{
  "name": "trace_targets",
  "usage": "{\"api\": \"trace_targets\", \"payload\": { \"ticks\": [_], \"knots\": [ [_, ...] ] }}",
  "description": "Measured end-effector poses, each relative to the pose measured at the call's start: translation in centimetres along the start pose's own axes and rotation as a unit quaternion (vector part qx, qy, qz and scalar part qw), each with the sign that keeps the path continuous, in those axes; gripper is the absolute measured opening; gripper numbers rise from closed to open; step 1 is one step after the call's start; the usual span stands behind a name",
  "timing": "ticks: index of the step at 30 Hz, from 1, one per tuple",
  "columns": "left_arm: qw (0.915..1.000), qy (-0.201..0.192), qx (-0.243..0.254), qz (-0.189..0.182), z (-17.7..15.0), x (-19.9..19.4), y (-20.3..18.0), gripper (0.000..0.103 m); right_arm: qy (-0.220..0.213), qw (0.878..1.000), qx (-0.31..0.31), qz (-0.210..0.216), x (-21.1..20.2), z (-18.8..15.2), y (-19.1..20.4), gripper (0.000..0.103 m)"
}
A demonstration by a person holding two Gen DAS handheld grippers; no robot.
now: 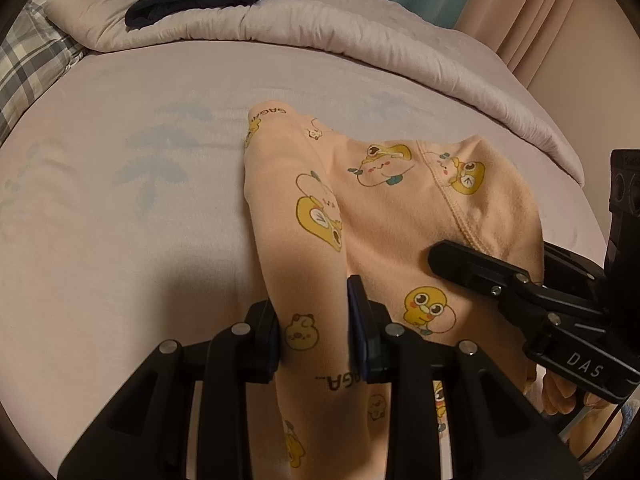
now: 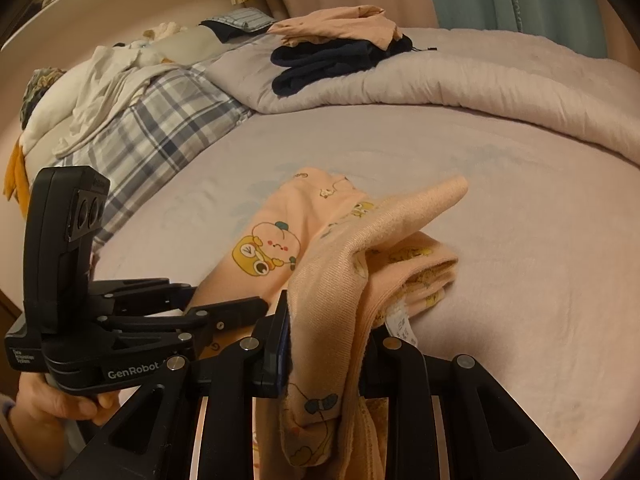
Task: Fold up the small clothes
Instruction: 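Fold the held shirt end over onto the strip with both tools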
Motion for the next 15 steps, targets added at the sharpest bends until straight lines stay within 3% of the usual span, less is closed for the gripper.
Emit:
{"api": "trace_targets", "payload": {
  "ticks": [15],
  "knots": [
    [0.9999, 0.014, -0.001, 0.009, -0.6, 0.6, 0.2, 0.033, 0.028, 0.997, 0.077, -0.002, 0.0, -1.5, -2.5, 0.027]
  ]
}}
Point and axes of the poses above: each gripper's, at about its wrist camera, not at the fingertips, and x roughly the way its jaws point, y to its left, z to its top, the point moved 5 cm from there along x, roughly the way its jaws point, and after that the axes turned 12 degrees about -y, right-handed, at the moved point
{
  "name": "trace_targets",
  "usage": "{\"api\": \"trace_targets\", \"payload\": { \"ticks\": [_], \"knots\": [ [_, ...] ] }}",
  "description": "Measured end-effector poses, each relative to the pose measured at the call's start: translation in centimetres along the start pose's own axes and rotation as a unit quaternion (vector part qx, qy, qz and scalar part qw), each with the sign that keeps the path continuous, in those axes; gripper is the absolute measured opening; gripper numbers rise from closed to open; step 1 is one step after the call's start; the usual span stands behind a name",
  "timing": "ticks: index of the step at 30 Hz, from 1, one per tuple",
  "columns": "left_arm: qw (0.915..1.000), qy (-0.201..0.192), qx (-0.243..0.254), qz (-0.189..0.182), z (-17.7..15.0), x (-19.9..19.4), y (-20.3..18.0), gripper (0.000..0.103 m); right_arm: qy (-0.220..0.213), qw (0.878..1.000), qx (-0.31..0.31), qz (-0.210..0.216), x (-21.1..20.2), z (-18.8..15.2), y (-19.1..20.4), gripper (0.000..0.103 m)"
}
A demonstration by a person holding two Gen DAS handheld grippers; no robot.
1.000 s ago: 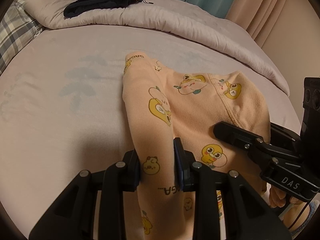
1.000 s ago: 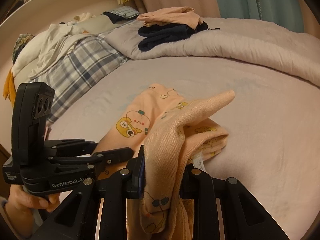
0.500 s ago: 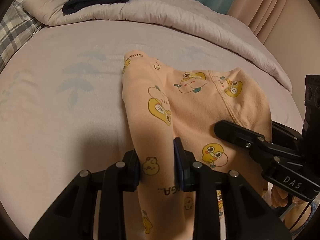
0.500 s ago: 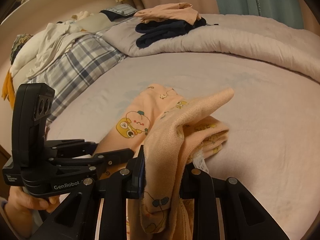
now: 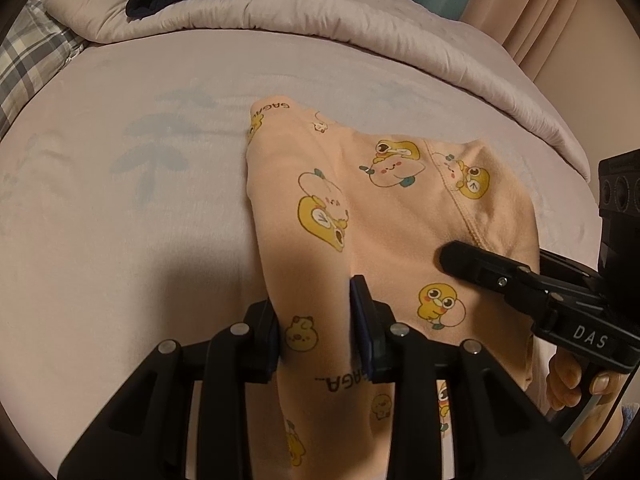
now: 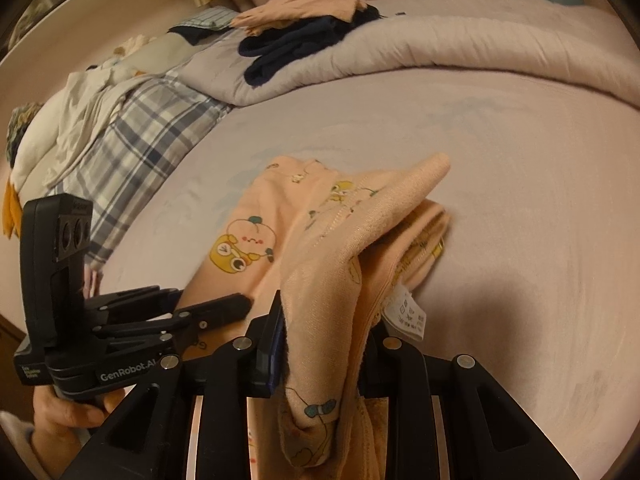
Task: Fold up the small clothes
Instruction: 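Fold the held shirt end over onto the strip with both tools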
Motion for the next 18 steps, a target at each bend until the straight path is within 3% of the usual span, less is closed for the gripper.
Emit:
{"api": "trace_targets", "payload": {
  "ticks": [12, 18],
  "knots": [
    [1.0, 0.004, 0.0, 0.007, -0.23, 0.18, 0.12, 0.037, 0.009, 1.0, 0.008, -0.016, 0.29, -0.14, -0.56, 0.027],
    [0.9998, 0.006, 0.001, 0.018, -0.27, 0.33, 0.31, 0.046, 0.01, 1.0, 0.009, -0.022, 0.27, -0.24, -0.79, 0.028]
  ]
}}
Point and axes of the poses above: each gripper's, at about its wrist camera, not at the fingertips, and x roughly the way its jaws point, y to its left, z to its top, the point moved 5 cm from there along x, roughly the way its jaws point, and after that the axes turned 12 degrees about -y, right-handed, at the moved point
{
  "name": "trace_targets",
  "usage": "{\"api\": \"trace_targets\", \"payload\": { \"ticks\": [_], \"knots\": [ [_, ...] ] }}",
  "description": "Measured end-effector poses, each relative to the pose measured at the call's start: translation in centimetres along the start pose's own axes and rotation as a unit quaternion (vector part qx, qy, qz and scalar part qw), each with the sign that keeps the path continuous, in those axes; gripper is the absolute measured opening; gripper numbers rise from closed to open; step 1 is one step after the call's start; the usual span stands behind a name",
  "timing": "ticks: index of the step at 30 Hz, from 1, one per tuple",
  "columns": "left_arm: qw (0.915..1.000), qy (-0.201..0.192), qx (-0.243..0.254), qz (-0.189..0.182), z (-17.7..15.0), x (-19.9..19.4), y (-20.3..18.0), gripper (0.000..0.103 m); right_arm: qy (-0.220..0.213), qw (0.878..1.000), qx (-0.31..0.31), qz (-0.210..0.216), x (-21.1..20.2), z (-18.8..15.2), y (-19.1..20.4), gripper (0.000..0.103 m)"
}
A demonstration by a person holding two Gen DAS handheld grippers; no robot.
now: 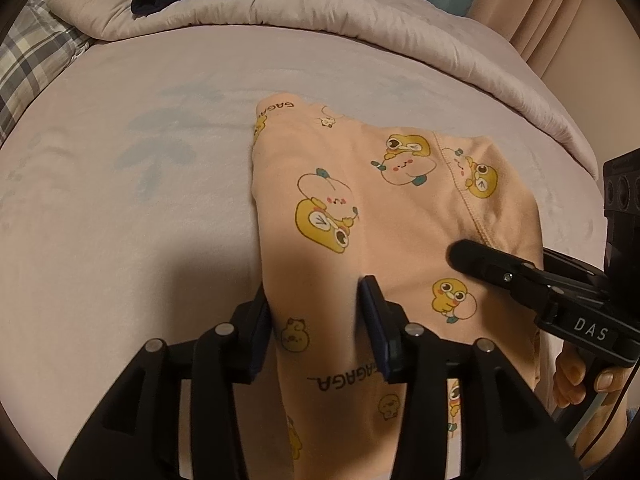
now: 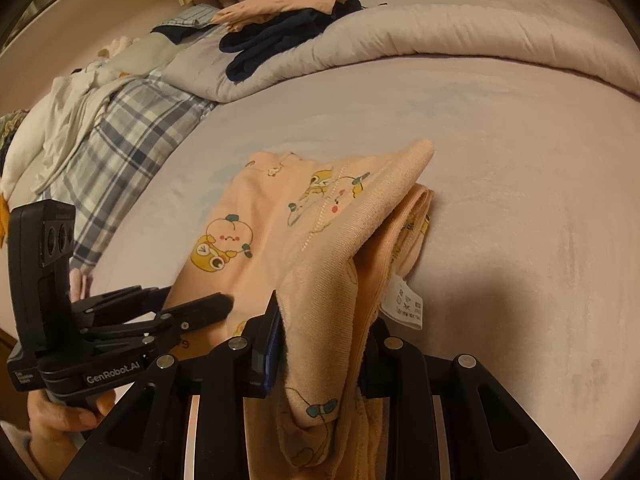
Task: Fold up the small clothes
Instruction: 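Fold the held shirt end over onto the strip with both tools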
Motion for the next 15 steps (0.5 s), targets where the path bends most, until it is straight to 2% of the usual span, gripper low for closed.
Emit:
{"api": "trace_targets", "payload": {
  "ticks": [5, 15],
  "knots": [
    [1.0, 0.0, 0.0, 0.007, -0.22, -0.14, 0.28, 0.055, 0.003, 1.0, 0.012, -0.005, 0.07, -0.18, -0.41, 0.029],
    [0.9998, 0.001, -0.002, 0.02, -0.57, -0.33, 0.7, 0.067, 0.002, 1.0, 0.017, -0.012, -0.32, -0.43, -0.63, 0.03]
  ]
}}
Point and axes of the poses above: each gripper's, at about its wrist camera, not at the fingertips, and x roughly the way its jaws point, y to its left, z to its top, the point moved 5 cm from there along x, roughly the way its jaws point, and after that the axes turned 12 degrees about -y, right-handed, at the moved point
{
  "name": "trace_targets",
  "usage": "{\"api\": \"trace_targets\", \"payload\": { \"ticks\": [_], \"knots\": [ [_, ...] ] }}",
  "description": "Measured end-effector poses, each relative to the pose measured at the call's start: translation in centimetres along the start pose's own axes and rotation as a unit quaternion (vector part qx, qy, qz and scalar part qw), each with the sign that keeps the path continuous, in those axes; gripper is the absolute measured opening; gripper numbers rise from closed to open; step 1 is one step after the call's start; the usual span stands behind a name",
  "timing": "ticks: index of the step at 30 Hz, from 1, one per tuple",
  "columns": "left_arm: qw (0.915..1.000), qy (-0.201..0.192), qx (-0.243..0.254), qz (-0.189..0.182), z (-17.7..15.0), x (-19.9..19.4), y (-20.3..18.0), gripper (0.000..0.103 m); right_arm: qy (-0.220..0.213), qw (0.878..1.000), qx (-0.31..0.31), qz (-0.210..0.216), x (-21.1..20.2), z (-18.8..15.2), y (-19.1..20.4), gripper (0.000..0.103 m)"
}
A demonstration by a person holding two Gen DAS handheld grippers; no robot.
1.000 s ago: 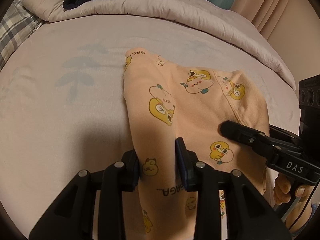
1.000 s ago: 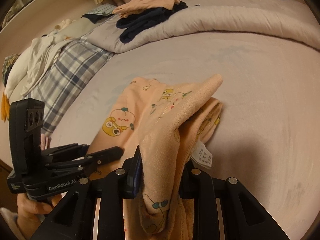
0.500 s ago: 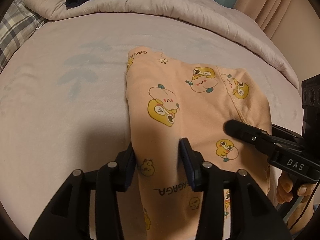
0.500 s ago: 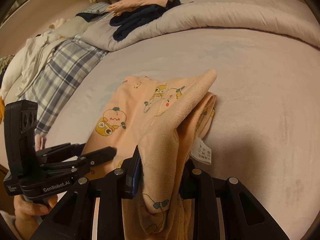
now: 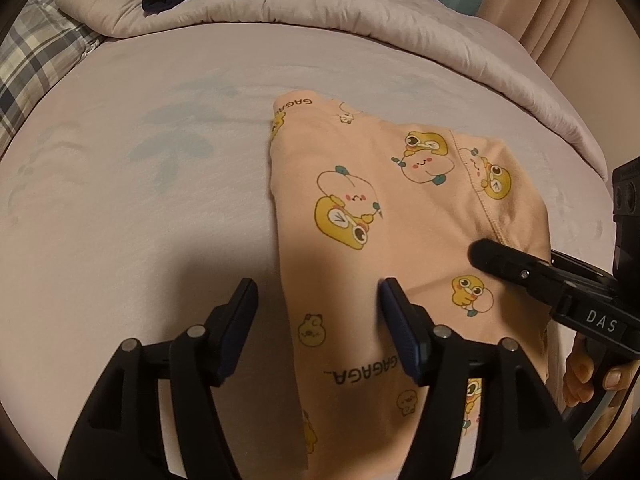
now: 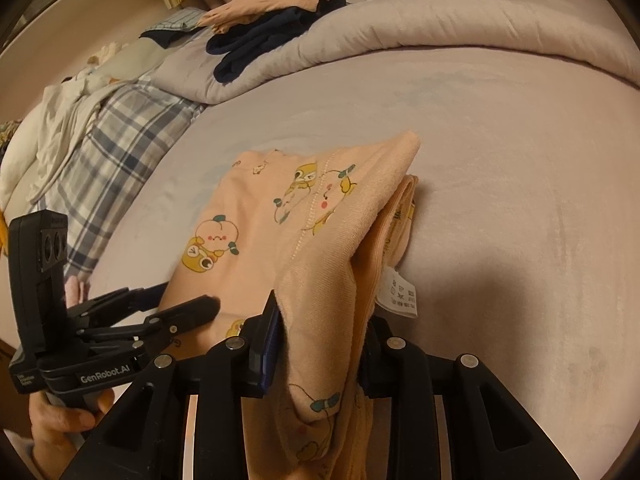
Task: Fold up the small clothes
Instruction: 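Fold the held shirt end over onto the strip with both tools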
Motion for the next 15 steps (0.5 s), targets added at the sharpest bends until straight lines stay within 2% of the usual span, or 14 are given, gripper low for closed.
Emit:
{"api": "trace_targets", "payload": {
  "ticks": [5, 15],
  "knots": [
    [0.9999, 0.002, -0.008, 0.008, -0.1, 0.0, 0.5, 0.077, -0.001, 1.0, 0.008, -0.004, -0.4, -0.2, -0.5, 0.033],
    [0.9997, 0.003, -0.02, 0.01, -0.6, -0.6, 0.8, 0.079, -0.005, 1.0, 0.021, -0.009, -1.2, -0.4, -0.9, 0.035]
  ]
}}
Point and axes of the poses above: each gripper's, at about its wrist camera, not at the fingertips, and x roughly the way its jaws point, y to its left, z to its top, the point moved 5 cm from there along x, roughly the way its jaws point, and after that the axes turned 12 degrees about -y, right-handed, at the moved point
